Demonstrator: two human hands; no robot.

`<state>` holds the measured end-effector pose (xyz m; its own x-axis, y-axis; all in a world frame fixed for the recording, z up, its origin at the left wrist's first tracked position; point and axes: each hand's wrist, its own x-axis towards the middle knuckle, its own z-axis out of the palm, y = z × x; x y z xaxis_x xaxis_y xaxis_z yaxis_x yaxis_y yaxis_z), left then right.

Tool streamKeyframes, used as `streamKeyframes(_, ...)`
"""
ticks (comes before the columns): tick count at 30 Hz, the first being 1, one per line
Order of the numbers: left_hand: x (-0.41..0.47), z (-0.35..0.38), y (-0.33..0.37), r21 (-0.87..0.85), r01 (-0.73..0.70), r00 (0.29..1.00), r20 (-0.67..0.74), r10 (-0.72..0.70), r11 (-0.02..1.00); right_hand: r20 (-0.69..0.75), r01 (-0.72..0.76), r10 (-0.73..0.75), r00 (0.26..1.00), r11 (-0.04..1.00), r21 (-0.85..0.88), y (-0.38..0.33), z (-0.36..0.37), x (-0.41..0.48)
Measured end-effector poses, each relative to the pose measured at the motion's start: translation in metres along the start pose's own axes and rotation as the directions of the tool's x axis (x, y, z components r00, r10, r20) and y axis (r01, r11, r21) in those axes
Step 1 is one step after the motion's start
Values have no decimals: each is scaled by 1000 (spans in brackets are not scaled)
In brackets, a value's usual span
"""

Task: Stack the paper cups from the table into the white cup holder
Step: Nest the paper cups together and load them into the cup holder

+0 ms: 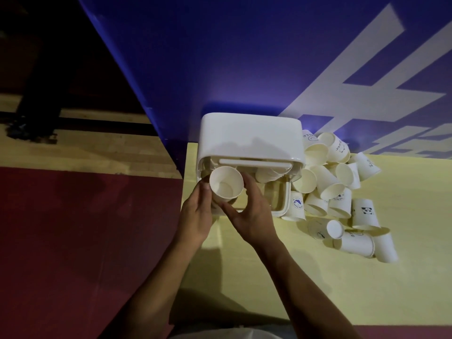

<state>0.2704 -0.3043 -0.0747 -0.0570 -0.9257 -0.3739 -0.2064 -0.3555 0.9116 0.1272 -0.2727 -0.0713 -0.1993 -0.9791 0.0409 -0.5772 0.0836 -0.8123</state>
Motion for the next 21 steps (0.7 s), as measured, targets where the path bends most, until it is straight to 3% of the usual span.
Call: streamKeyframes(21,5,4,-32,235,-74,997,33,68,969,240,-14,6,971,999,32,28,6,11)
